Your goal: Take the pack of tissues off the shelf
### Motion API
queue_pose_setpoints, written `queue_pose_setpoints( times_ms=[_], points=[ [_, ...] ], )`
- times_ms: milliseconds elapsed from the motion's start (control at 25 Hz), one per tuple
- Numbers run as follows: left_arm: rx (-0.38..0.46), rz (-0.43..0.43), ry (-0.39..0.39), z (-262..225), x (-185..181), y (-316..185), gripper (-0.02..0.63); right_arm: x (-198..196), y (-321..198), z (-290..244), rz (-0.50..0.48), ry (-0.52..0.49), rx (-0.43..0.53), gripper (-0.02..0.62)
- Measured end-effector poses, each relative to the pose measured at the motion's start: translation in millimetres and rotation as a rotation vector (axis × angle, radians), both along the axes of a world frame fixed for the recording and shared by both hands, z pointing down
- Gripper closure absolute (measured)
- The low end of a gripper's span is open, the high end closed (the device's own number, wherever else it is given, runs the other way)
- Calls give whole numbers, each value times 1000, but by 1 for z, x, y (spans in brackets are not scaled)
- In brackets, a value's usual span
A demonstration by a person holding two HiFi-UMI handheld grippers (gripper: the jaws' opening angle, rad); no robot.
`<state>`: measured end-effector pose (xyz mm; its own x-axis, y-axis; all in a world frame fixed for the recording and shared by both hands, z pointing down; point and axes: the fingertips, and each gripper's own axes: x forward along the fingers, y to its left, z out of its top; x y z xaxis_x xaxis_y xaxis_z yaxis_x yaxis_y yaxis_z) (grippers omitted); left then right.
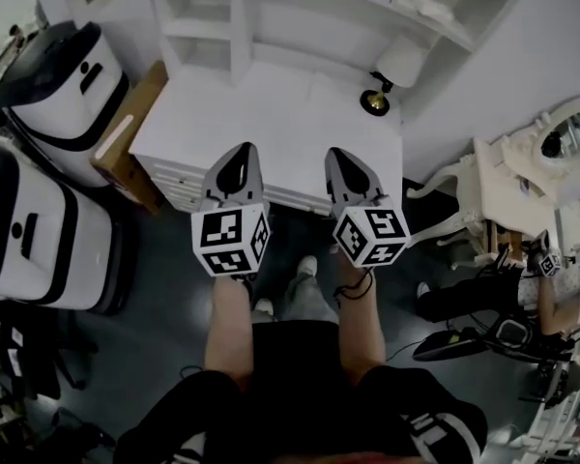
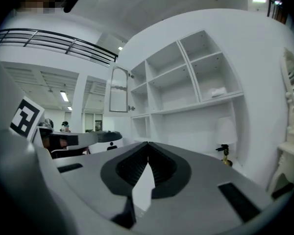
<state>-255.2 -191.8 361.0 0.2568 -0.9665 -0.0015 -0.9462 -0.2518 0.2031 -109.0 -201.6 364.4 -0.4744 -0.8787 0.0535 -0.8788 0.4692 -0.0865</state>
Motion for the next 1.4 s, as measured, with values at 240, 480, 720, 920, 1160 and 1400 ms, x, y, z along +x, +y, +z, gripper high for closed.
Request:
queue_pose_setpoints(
  times_ms=[240, 480, 720, 920, 1160, 1400],
  points=[
    [-15, 52, -53, 3, 44, -44, 597, 95, -40, 8, 197, -65, -22, 577],
    [-40, 157, -59, 3, 104, -99, 597, 126, -80, 12, 213, -65, -26, 576],
    [-50, 236, -81, -2, 172, -149, 597, 237, -113, 10, 393, -130, -9, 577],
    [-31, 272, -61, -10, 214, -183, 597, 284, -143, 1, 441, -139, 24, 577],
    [15, 232, -56, -31, 225, -209, 597, 268, -183, -28, 320, -78, 105, 575],
    [78, 175, -42, -54, 228, -233, 597, 260, -220, -56, 254, 7, 169, 575]
  ],
)
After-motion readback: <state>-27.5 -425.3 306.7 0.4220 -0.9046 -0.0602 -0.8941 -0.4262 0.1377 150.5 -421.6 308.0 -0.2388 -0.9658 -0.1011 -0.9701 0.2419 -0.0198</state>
